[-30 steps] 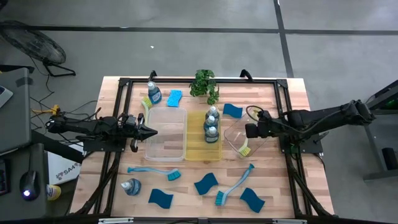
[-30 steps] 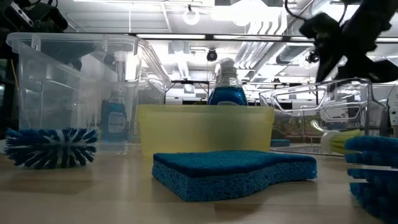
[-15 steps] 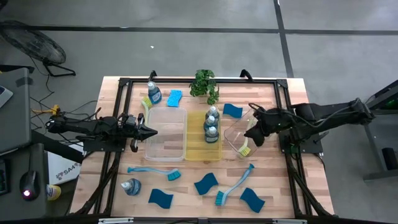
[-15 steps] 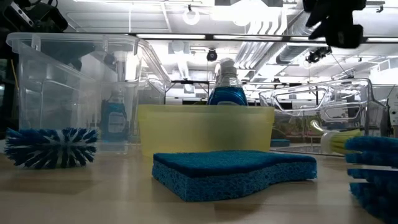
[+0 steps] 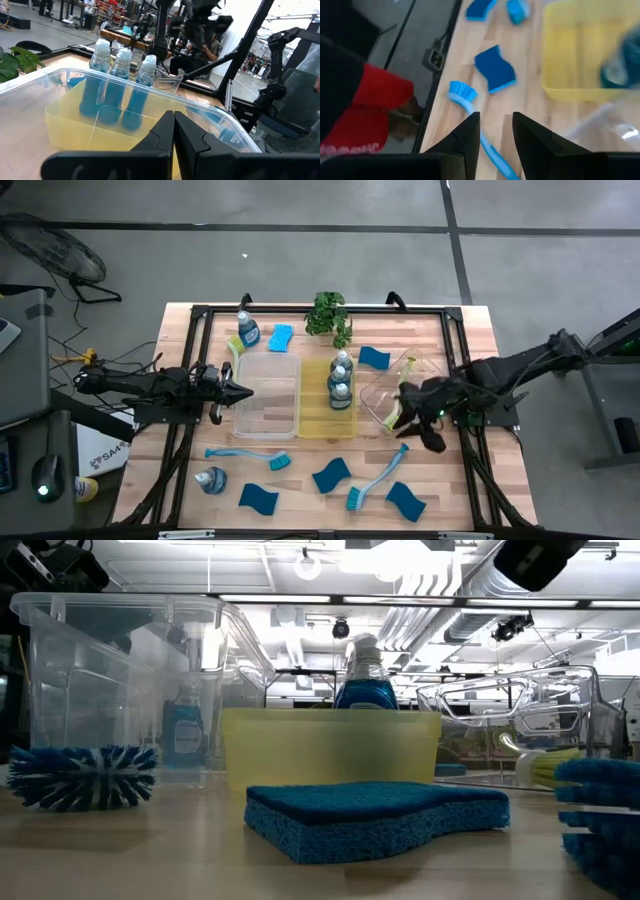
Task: Pick & Place Kitchen Sink Supplies
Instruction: Put the blue toilet brush into the transparent bin
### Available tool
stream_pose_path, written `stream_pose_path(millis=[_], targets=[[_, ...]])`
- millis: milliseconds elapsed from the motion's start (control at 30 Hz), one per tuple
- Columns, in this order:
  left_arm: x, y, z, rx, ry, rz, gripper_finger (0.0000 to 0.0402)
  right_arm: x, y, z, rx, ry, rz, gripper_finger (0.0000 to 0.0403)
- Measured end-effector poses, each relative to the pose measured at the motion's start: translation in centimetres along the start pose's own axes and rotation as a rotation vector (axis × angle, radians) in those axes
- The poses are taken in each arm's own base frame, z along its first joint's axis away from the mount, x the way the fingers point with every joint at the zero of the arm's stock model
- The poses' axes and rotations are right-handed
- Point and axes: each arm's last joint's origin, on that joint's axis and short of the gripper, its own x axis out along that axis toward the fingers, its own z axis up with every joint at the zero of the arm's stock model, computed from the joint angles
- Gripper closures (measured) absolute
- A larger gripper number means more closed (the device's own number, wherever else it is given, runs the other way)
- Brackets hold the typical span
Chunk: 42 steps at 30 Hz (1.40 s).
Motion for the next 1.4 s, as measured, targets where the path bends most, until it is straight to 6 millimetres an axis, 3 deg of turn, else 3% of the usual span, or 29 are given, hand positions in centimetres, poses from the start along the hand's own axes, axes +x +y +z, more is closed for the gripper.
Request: stream_pose_path(millis=[400,667,900,1400], targets=[[0.0,0.0,0.0,0.0,0.0,0.0,0.0399,7.6,3.2,-1.1,-0.132,0.138,0.083,0.029],[0.0,0.0,0.0,0.0,0.0,0.0,0.0399,12.6,4.3,-3.5,-0.289,0.272,0.111,0.0221],[0.0,0.0,0.0,0.0,0.0,0.0,0.0399,15.1,4.0,-4.9,-0.469,0.332,0.091,0.0173],[0.0,0.0,0.0,0.0,0.0,0.0,0.0399,19.8,3.4,-5.5,-0.674,0.425,0.036,0.0177]])
